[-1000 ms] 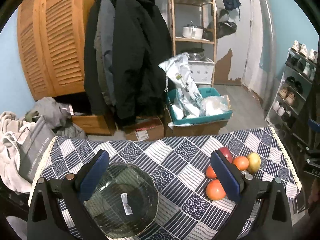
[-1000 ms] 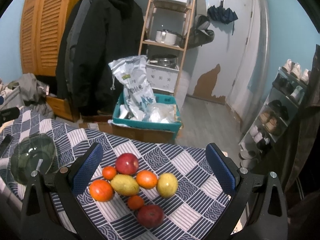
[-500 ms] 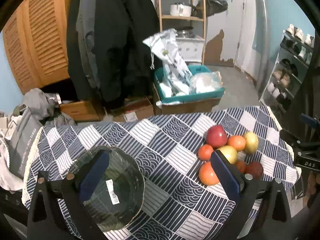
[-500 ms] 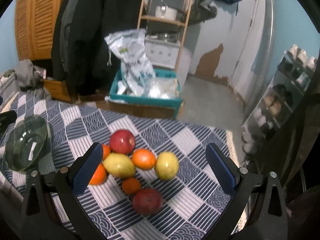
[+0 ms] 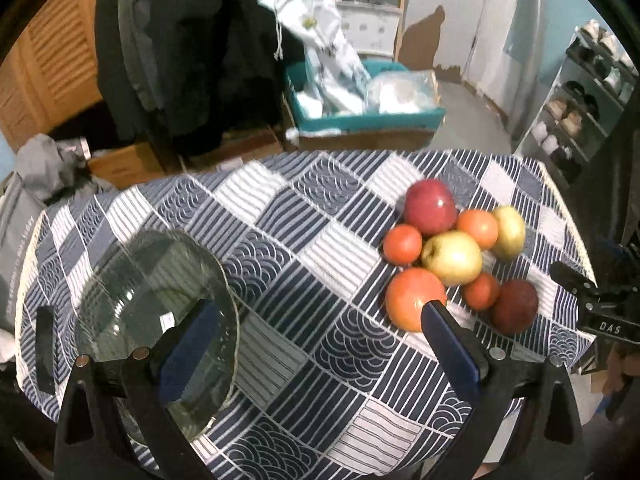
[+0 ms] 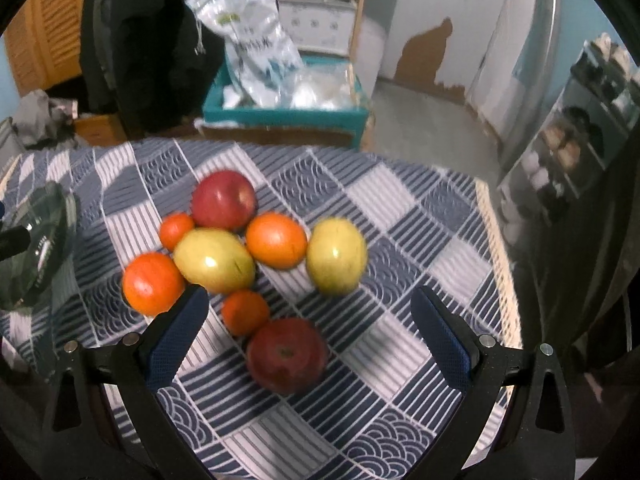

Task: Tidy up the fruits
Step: 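Close the right gripper on the red apple while the left gripper approaches the large orange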

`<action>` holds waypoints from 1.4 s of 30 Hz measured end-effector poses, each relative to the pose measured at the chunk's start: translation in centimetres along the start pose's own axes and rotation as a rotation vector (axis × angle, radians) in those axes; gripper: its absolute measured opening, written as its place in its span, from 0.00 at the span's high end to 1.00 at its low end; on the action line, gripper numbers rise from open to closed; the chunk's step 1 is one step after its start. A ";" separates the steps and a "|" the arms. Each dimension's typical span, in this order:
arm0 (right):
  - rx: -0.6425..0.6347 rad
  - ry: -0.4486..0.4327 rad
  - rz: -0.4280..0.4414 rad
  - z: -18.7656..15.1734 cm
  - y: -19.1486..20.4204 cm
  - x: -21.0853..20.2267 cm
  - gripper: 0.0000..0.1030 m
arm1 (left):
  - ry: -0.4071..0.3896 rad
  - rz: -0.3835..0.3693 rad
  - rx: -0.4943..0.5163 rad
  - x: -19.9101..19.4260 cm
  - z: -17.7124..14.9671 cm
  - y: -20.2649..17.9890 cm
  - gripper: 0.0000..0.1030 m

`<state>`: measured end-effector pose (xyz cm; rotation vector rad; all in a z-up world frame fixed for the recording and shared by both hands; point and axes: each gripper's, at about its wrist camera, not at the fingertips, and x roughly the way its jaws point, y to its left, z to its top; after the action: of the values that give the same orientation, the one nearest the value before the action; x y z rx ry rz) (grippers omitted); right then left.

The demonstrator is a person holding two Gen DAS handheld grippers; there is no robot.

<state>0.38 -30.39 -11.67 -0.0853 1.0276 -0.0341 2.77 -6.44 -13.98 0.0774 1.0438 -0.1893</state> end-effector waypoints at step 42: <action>0.083 0.135 0.024 -2.8 -2.1 6.4 0.28 | 0.188 -0.082 0.133 10.0 -0.3 -7.5 0.01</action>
<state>1.30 -33.07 -18.40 0.0046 1.1604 -0.0611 5.92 -14.95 -22.55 0.1753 1.2225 -0.3309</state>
